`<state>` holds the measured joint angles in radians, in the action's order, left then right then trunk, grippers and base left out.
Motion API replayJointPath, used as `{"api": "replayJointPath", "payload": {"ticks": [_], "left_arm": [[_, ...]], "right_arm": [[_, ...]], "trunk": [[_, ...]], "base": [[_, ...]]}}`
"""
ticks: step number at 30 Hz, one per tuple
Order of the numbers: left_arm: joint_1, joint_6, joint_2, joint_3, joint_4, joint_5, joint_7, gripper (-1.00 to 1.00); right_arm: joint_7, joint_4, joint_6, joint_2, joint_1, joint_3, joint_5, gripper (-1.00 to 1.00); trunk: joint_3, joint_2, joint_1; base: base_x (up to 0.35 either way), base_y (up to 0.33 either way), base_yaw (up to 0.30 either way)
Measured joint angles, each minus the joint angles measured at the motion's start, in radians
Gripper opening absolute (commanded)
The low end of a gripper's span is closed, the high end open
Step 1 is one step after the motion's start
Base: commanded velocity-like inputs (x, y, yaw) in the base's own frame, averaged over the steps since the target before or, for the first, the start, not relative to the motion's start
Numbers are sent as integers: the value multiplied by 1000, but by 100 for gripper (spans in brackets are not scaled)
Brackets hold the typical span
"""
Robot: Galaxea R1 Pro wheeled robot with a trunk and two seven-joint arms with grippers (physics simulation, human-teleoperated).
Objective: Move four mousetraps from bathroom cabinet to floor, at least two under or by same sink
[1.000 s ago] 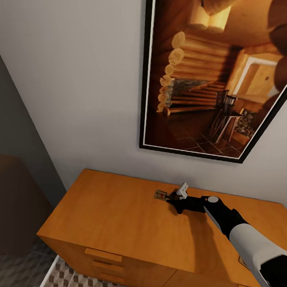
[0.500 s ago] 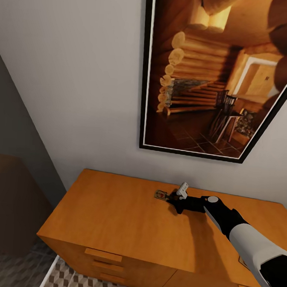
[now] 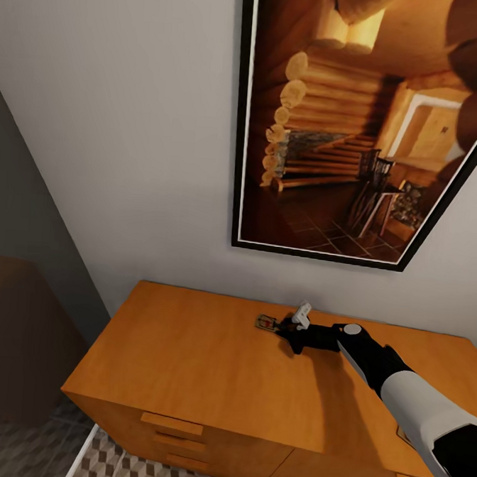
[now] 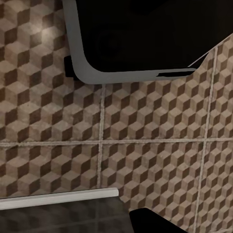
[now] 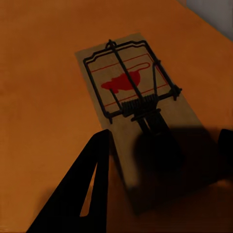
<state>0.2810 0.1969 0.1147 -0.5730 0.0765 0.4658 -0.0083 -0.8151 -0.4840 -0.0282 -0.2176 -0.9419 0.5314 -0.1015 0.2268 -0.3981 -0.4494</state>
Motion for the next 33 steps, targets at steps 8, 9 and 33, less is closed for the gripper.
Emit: {"api": "replayJointPath", "payload": {"ticks": [8,9,33], "left_arm": [[0,1,1,0,0,0,0,100],[0,1,1,0,0,0,0,100],[0,5,0,0,-2,0,0,100]], "right_arm": [[0,-113,92,-3,0,1,0,-100],[0,-124,102,-3,0,2,0,-100],[2,-239,286,-4,0,1,4,-100]], "trunk": [[0,0,0],[0,0,0],[0,0,-1]], "base": [[0,0,0],[0,0,0],[-168,0,0]]}}
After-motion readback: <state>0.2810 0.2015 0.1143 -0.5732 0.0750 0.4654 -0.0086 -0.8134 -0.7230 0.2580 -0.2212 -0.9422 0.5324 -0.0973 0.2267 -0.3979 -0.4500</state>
